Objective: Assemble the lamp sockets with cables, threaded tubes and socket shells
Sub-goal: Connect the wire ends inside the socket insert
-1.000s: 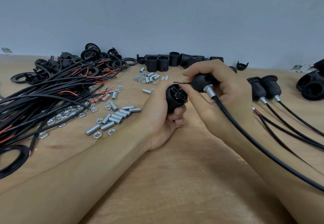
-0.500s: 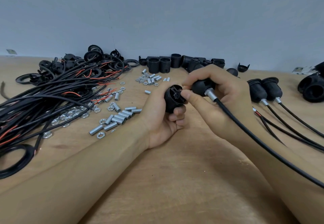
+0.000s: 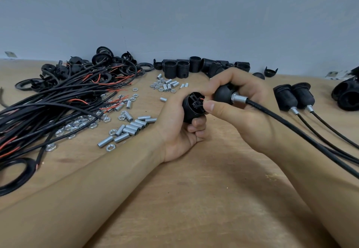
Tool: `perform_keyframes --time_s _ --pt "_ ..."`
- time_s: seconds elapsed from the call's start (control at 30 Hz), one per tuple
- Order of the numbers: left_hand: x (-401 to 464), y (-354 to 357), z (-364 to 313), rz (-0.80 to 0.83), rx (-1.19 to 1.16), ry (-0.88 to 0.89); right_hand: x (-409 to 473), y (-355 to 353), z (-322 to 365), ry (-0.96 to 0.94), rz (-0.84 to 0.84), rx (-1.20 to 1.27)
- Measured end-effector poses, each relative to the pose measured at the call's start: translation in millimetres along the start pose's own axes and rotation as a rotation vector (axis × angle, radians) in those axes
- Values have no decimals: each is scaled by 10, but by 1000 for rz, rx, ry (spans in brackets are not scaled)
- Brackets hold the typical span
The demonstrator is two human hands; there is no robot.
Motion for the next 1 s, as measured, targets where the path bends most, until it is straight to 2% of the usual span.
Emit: perform_keyframes --time_s 0.6,0.77,1.0 --pt "11 4 1 -23 8 -30 19 -5 -22 20 -5 5" --pt "19 -12 11 -58 -17 -29 -10 17 23 -69 5 -125" --pt "39 -38 20 -121 -31 -42 -19 37 31 -95 8 -127"
Point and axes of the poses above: each hand's wrist, its own x-axis towards the middle knuckle, its own y-axis out of the palm, z = x × y, the point moved 5 cm from there along x, towards the middle knuckle, and after that the axes turned 11 degrees about -z, right-handed, at the moved point
